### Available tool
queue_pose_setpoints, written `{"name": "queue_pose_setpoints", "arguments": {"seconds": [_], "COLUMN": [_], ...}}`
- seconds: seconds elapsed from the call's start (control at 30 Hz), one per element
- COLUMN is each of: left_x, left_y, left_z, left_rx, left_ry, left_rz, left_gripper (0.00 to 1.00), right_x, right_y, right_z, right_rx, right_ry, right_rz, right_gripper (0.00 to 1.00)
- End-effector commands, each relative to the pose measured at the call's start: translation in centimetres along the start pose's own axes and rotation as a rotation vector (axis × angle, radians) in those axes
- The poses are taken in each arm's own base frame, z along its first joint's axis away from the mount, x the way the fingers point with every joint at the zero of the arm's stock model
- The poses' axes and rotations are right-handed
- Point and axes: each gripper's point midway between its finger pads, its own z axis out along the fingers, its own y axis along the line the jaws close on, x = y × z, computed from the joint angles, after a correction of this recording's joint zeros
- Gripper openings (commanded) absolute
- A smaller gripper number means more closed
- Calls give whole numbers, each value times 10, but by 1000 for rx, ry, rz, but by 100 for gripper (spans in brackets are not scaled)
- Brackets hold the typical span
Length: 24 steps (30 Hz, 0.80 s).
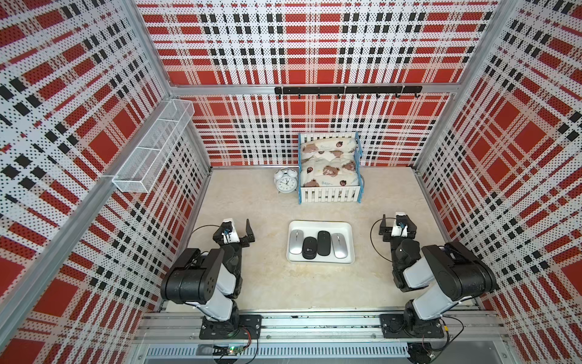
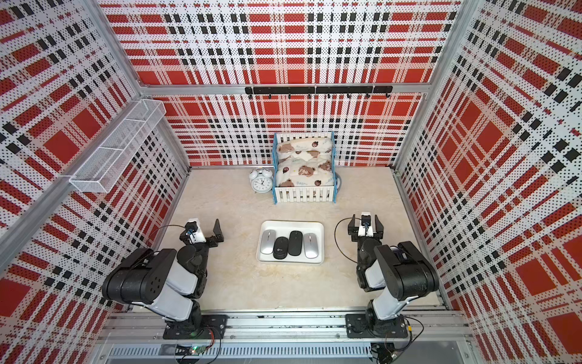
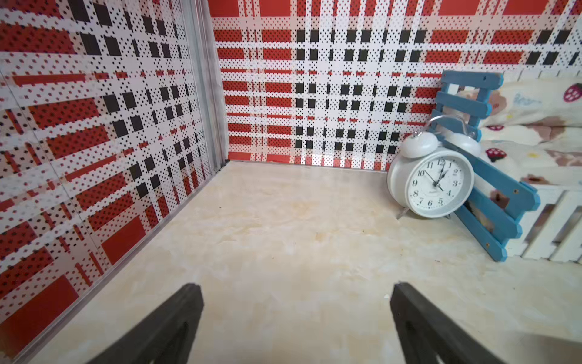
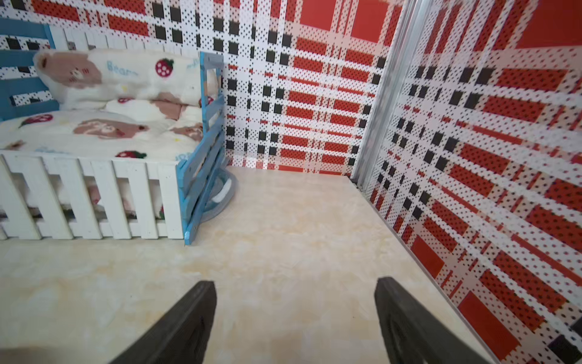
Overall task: Put the mouse in the storage box
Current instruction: Reset both arms
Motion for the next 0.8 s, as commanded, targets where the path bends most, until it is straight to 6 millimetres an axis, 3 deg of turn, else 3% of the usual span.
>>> {"name": "queue_pose_setpoints", "arguments": {"seconds": [0.0,0.07,0.13,0.17,0.77], "left_x": [-13,-5,-5,-5,-5], "left_y": [-8,-6,-5,-5,-2], "left_z": [34,37,39,38,38], "left_rx": [51,29,15,16,-21], "left_ry": [-1,44,42,45,42], "left_rz": [-33,-23,-25,-26,-22], "left_gripper": [99,99,99,99,99], "right_x": [7,19,17,17,16], "right_y": [21,7,2,1,3], "right_z": [22,35,35,35,35], "right_rx": [-172,-150,-126,-117,-108], "right_ry": [74,157,132,141,136], "right_rz": [51,129,136,128,120], "right_gripper": [86,87,90,97,100]}}
